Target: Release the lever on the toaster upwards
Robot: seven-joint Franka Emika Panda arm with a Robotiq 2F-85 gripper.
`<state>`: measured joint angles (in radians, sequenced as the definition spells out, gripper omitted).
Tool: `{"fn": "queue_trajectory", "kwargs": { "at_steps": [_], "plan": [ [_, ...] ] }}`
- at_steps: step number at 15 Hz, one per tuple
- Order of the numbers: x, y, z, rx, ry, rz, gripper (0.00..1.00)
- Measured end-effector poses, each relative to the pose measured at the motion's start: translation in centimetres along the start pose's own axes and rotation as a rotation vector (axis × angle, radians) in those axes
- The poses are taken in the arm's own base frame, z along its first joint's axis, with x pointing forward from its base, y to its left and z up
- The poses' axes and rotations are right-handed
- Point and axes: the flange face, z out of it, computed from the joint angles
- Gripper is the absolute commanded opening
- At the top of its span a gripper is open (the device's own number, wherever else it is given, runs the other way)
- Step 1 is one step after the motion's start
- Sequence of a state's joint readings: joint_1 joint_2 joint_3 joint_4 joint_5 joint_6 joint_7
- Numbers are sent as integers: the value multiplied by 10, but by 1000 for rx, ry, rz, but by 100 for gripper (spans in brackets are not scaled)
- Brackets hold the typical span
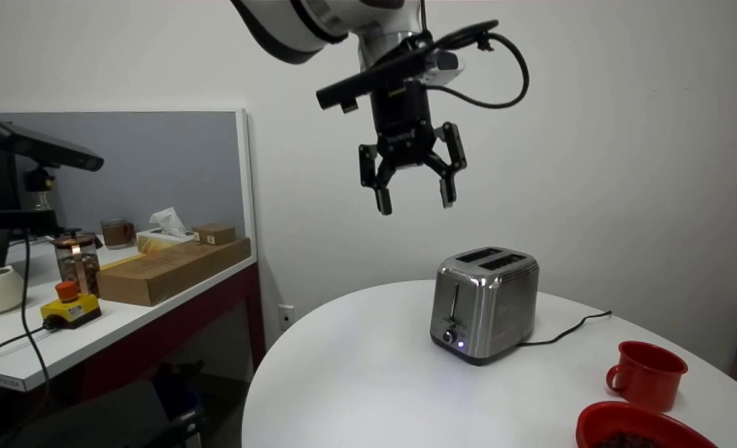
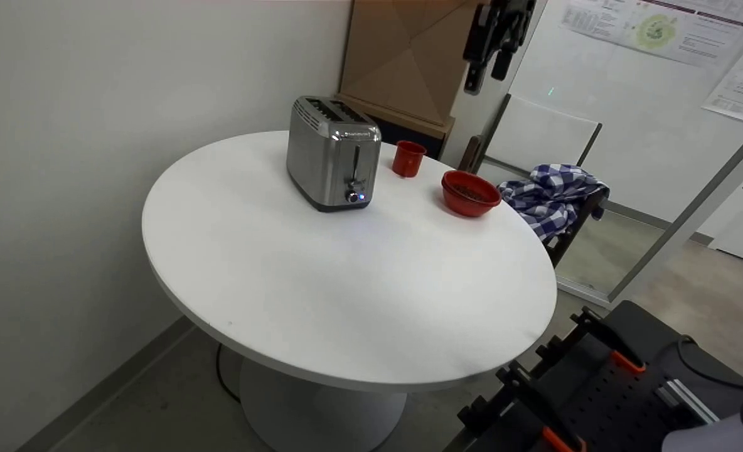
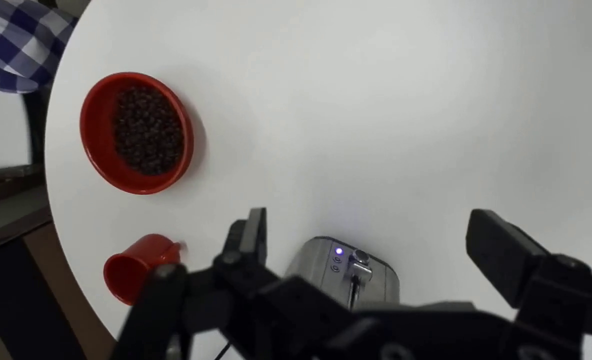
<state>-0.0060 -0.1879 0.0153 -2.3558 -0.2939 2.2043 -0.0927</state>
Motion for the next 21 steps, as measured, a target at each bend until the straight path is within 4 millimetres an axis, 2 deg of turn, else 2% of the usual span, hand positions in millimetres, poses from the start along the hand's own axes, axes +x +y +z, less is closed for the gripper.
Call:
{"fn": "queue_trajectory", "kwargs": {
  "at_steps": [5,10,15,21],
  "plan": [
    [12,9,76,-60,80,88,100],
    [20,7,135,-114,155,141,100],
    [26,0,175,-147,210,175,100],
    [40,-15,209,-144,246,203,100]
  ]
}}
